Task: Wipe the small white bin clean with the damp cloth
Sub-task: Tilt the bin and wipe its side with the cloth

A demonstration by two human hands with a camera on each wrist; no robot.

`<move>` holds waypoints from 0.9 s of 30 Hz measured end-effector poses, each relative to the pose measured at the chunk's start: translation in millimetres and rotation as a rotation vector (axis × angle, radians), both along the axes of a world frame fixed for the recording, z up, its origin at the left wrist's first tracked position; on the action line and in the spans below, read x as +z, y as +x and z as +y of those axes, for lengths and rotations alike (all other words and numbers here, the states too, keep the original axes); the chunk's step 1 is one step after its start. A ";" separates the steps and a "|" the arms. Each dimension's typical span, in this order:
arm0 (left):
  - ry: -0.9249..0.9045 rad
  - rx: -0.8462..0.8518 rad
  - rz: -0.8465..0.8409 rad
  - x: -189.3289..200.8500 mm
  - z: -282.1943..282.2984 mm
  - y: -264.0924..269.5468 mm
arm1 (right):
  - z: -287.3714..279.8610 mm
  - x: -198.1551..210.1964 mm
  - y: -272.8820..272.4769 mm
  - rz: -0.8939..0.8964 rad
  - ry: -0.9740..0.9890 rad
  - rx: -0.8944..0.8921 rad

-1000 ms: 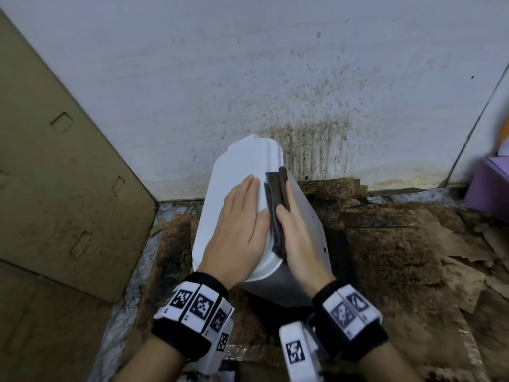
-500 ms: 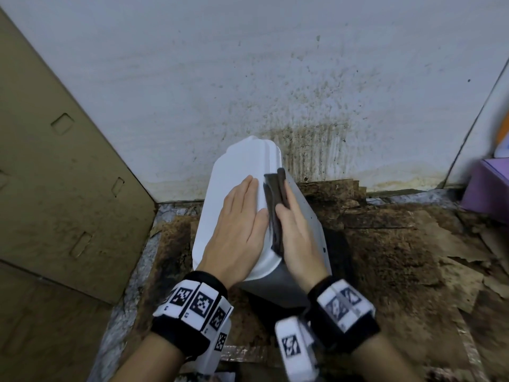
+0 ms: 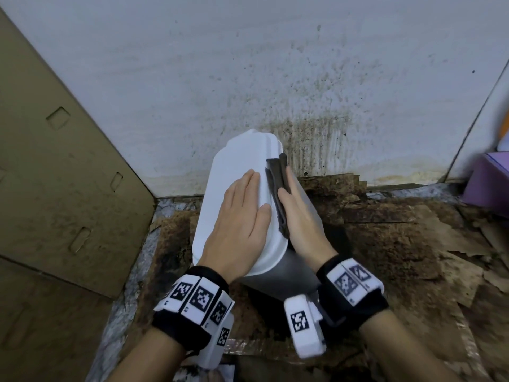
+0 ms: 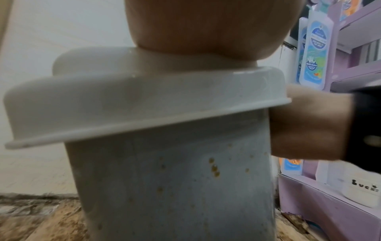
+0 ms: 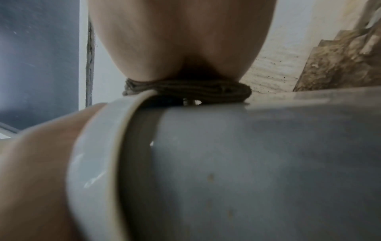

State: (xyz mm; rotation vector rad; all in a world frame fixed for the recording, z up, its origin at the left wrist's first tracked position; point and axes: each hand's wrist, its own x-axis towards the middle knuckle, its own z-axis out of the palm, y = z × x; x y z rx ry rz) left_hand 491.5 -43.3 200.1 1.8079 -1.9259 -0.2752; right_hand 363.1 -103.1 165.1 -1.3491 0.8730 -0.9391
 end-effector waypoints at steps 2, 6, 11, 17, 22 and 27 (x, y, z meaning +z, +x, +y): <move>0.000 0.001 0.000 -1.6 0.4 1.3 | 21.9 -7.2 3.7 -0.068 -0.008 -0.037; -0.003 -0.007 0.004 -5.1 3.6 10.3 | 62.3 -14.3 14.7 -0.080 -0.077 -0.196; -0.006 -0.001 0.005 -5.3 8.4 25.5 | 73.7 -30.4 33.1 -0.018 -0.150 -0.313; 0.017 0.011 0.069 -7.8 10.5 32.4 | 71.9 -37.1 36.5 0.004 -0.168 -0.312; 0.012 0.021 0.056 -7.1 10.1 30.0 | 69.6 -46.8 31.9 0.050 -0.176 -0.327; 0.023 0.031 0.051 -5.9 10.0 26.6 | 67.5 -54.7 31.0 0.096 -0.224 -0.335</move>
